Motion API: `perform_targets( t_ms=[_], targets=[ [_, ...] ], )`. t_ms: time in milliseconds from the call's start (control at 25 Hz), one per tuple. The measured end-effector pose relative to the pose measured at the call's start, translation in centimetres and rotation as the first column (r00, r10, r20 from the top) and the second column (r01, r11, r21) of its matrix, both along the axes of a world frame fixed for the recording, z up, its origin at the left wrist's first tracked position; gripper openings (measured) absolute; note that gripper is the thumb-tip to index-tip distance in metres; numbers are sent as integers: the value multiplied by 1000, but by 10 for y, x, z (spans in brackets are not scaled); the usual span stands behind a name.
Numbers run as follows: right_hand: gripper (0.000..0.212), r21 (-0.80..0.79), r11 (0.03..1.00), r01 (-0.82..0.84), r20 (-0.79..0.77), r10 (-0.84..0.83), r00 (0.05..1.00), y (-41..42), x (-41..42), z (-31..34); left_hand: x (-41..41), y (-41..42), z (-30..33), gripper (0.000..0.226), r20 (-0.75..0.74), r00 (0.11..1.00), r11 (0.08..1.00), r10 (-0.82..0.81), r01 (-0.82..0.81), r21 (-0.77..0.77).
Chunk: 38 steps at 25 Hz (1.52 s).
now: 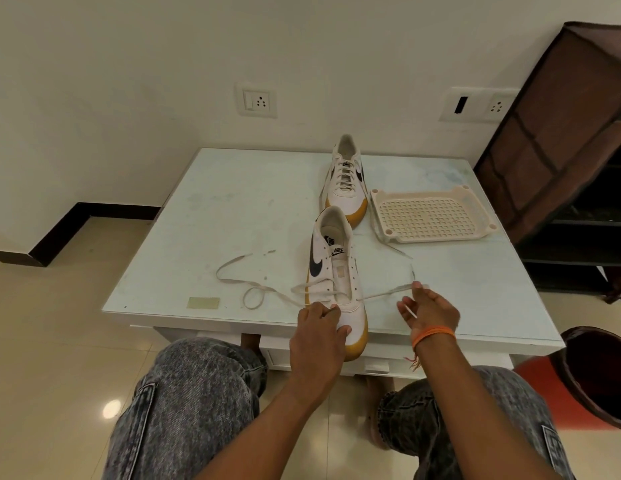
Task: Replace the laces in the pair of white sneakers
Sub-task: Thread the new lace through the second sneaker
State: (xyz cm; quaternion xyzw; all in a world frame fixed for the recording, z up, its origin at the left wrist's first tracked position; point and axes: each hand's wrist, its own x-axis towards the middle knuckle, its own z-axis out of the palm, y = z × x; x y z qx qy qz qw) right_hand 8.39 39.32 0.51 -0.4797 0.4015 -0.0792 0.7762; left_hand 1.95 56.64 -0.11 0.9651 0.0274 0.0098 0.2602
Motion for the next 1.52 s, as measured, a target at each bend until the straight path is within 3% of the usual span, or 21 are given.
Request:
perform_targets(
  t_ms=[80,120,240,320,400,520,680,720,800,880,1000,1160,1360,1440,1520],
  targets=[
    [10,46,996,70,4,-70,998,-8,3,1,-1,0,1,40,-7,1000,1000,-7,7,5],
    [15,66,998,11,1,-11,1000,-4,2,1,-1,-1,2,40,-3,1000,1000,-4,5,7],
    [30,64,928,-367,-49,370,928,26,-10,-3,-2,-2,2,38,30,999,1000,14,-15,14],
    [23,-99,874,-475,-79,469,880,41,-15,-8,-2,-3,2,38,28,999,999,17,-18,27],
    [19,-200,864,-462,-69,458,886,47,-16,-11,-2,-3,3,39,23,1000,999,17,-18,29],
    [16,-164,914,-371,-32,371,928,34,-12,-6,-1,-2,2,40,2,1000,1000,9,-9,29],
    [18,-19,1000,-6,5,6,1000,-1,3,-3,-1,-1,3,42,-3,1000,1000,8,-8,1],
    [18,3,1000,20,-2,-20,1000,-5,5,-4,-1,-1,4,42,-2,1000,1000,9,-9,-1],
    [17,54,993,-102,-15,103,995,4,3,-8,-1,-1,4,42,-5,1000,1000,17,-17,2],
    [23,91,942,-324,-4,326,945,24,-6,-12,0,-2,3,41,3,1000,1000,20,-20,18],
    [14,-101,877,-471,-42,469,882,44,-15,-16,0,-4,3,39,11,1000,999,23,-23,27],
    [14,-116,914,-389,-28,389,921,36,-11,-13,0,-3,2,40,20,1000,999,16,-17,36],
    [14,77,996,35,-17,-34,999,0,3,-12,-1,-2,2,41,15,1000,1000,10,-10,10],
    [15,110,994,27,-30,-24,999,1,3,-13,-1,-2,2,42,-5,1000,1000,10,-10,10],
    [23,133,978,-158,-31,163,986,17,-3,-15,-1,-2,2,41,7,1000,1000,18,-18,7]
  ],
)
